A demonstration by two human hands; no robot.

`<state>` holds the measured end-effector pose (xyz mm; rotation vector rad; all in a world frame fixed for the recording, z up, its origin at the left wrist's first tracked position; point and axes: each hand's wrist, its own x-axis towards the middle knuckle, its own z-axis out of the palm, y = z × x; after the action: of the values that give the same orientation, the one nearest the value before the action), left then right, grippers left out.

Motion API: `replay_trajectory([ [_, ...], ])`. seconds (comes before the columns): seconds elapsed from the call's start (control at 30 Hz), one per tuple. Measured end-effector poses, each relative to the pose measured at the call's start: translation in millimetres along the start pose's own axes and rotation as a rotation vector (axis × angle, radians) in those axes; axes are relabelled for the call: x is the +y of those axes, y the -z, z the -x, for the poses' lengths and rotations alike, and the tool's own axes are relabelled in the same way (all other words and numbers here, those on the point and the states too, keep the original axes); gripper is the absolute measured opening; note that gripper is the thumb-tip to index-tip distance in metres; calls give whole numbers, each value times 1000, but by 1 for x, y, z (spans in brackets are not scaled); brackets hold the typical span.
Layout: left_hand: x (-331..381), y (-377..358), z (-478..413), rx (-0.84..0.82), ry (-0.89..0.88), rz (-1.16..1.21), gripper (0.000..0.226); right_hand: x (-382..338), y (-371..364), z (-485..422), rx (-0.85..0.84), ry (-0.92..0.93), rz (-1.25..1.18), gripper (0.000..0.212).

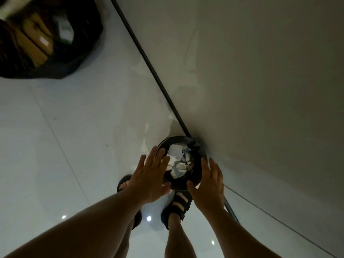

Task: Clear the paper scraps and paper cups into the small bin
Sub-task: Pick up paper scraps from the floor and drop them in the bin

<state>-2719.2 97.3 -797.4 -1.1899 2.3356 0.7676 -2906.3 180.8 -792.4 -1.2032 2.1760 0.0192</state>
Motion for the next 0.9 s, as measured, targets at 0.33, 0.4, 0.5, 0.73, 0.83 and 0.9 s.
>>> replay_trajectory([
  [0.33,74,205,102,123,-172,-87,90,-64,166,139,132,-16,-116,85],
  [0.4,86,231,121,100,-221,-82,90,-67,186,175,200,-64,-123,84],
  [0.5,105,255,150,80,-287,-113,90,-68,197,237,298,-221,-211,82],
  [0.73,194,263,215,-24,-615,-326,87,-62,174,384,475,-596,-400,81],
  [0.83,246,248,250,-48,-780,-438,87,-42,165,446,594,-771,-462,79],
  [0.9,285,237,278,-54,-895,-507,86,-29,159,488,694,-879,-501,79],
])
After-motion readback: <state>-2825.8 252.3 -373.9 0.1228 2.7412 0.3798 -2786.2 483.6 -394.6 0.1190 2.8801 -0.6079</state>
